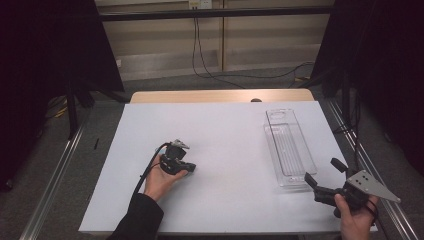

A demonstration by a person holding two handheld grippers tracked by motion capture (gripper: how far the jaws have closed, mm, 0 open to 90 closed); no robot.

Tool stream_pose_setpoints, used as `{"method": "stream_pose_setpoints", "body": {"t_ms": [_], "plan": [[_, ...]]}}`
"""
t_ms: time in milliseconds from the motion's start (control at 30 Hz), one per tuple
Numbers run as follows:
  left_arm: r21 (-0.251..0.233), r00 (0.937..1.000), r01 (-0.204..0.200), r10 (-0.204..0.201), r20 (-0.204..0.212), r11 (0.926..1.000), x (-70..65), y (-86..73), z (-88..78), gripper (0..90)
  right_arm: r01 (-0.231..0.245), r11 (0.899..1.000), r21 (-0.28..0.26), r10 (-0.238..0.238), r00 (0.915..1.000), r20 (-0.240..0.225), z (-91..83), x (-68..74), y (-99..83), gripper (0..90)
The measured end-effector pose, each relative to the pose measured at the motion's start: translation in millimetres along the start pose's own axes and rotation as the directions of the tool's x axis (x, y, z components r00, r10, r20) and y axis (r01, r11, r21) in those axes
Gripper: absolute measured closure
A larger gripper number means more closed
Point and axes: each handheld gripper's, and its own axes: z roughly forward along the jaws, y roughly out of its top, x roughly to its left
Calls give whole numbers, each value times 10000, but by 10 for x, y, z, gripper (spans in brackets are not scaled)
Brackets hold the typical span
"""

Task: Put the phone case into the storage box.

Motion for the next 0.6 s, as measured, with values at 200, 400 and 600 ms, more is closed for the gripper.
{"method": "stream_pose_setpoints", "body": {"t_ms": [200, 400, 600], "plan": [[4, 10000, -53, 53, -9, 10000, 7, -29, -20, 900, -39, 10000, 56, 39, 10000, -19, 3, 8, -7, 4], [24, 10000, 21, -21, 31, 10000, 14, -59, -44, 900, -13, 10000, 81, 13, 10000, -25, 2, 5, -11, 3], [38, 10000, -24, 23, 31, 10000, 10, -89, -67, 900, -70, 10000, 53, 70, 10000, 6, -2, 5, -12, 1]]}}
